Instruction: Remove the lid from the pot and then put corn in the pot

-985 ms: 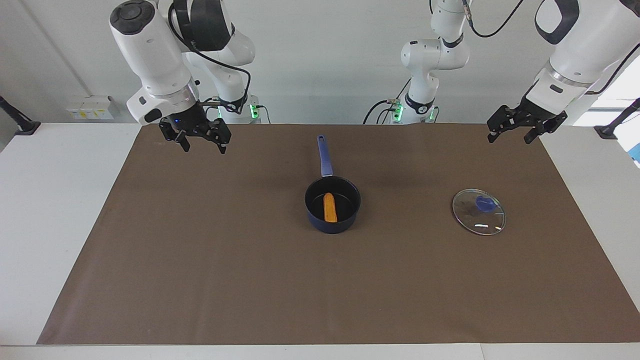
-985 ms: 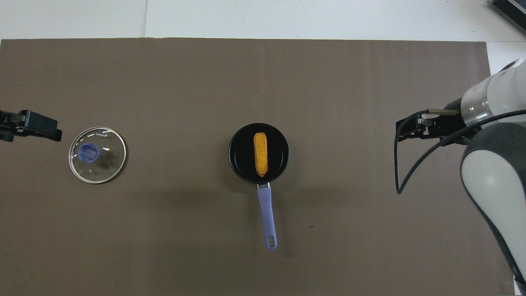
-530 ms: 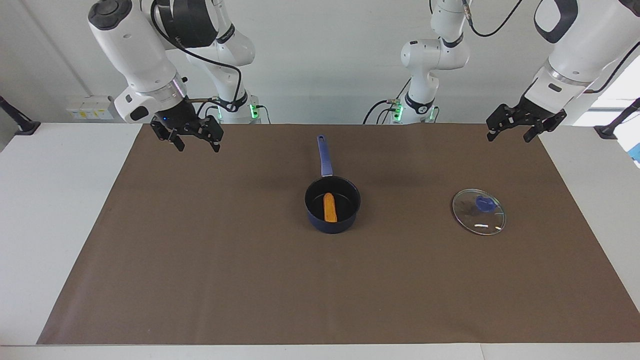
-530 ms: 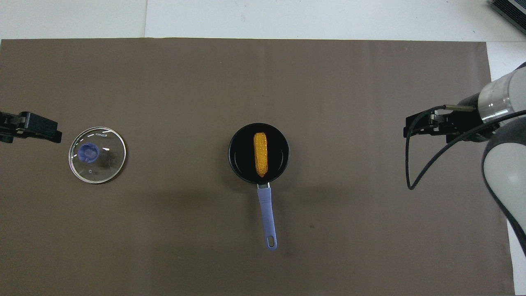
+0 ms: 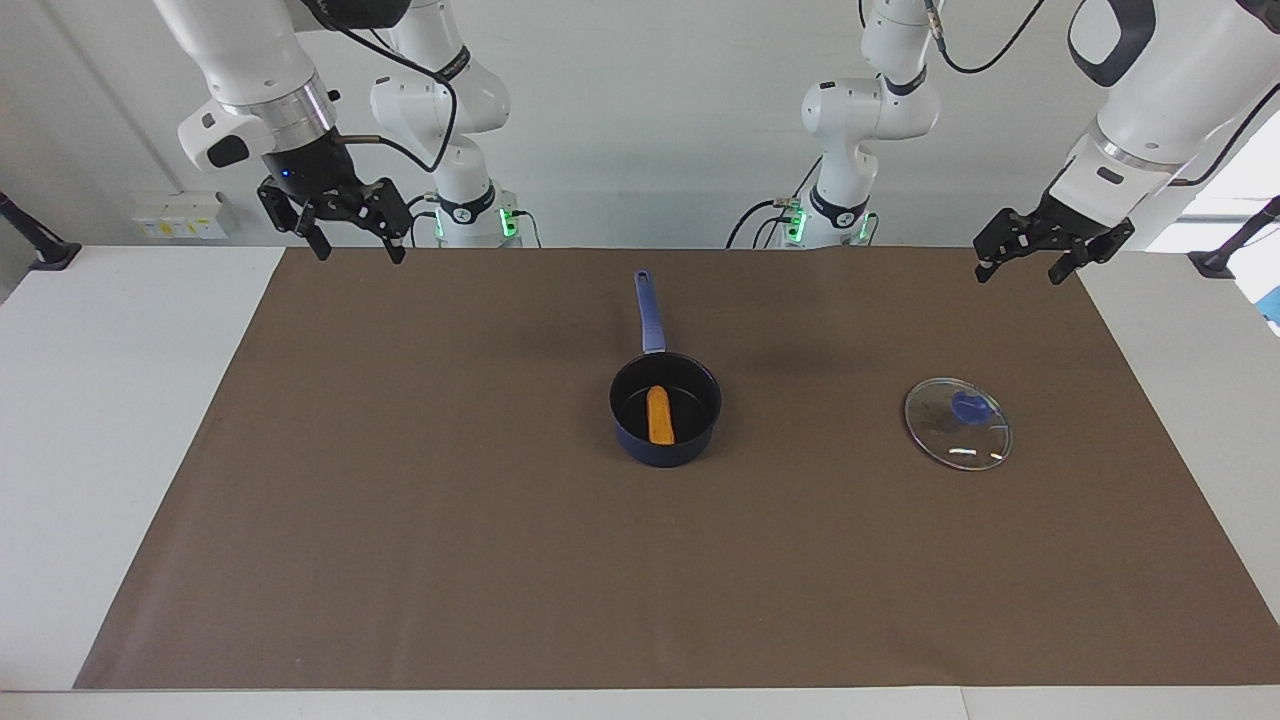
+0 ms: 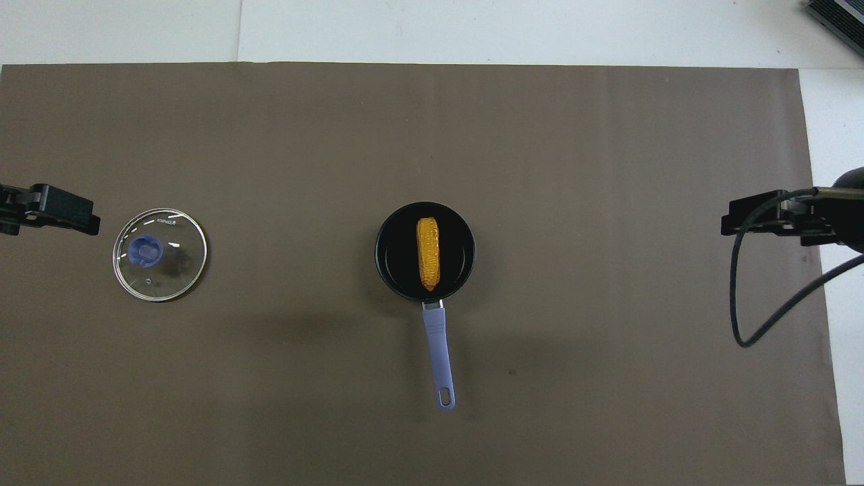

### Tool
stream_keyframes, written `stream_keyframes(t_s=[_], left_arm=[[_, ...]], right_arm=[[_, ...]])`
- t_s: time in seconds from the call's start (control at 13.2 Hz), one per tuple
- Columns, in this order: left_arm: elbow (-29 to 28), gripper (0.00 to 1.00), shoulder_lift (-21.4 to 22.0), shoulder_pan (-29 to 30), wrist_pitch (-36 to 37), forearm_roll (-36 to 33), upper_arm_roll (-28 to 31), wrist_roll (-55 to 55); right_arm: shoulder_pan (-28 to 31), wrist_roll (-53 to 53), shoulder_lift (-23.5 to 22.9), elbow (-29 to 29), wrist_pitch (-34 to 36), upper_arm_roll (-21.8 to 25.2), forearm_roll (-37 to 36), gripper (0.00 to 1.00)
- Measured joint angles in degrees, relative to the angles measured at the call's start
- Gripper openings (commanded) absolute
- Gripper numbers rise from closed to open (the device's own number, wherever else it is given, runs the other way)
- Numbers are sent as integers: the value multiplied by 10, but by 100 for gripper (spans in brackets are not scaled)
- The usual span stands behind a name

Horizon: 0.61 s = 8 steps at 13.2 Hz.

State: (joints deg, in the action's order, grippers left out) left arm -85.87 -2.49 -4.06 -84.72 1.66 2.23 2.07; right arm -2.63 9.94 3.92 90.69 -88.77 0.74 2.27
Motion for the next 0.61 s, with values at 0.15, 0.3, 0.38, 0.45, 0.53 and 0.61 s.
stream_keyframes(t_s=[0.15,0.3,0.38,0.45,0.53,0.61], left_arm=[[0,100,0,0,0,0,0,0],[0,100,0,0,0,0,-1,0],[0,100,0,0,0,0,-1,0],[0,100,0,0,0,0,-1,0],[0,100,0,0,0,0,-1,0],[0,100,0,0,0,0,-1,0]], right_arm=[[0,-2,17,-1,11,10,-8,100],[0,-22,31,-1,20,33,-9,100],[0,-52,33,-1,21,43,-9,100],[0,-80,33,-1,21,50,-10,100],[1,-97,33,0,21,55,-11,100],[1,-106,33,0,21,57,-12,100]])
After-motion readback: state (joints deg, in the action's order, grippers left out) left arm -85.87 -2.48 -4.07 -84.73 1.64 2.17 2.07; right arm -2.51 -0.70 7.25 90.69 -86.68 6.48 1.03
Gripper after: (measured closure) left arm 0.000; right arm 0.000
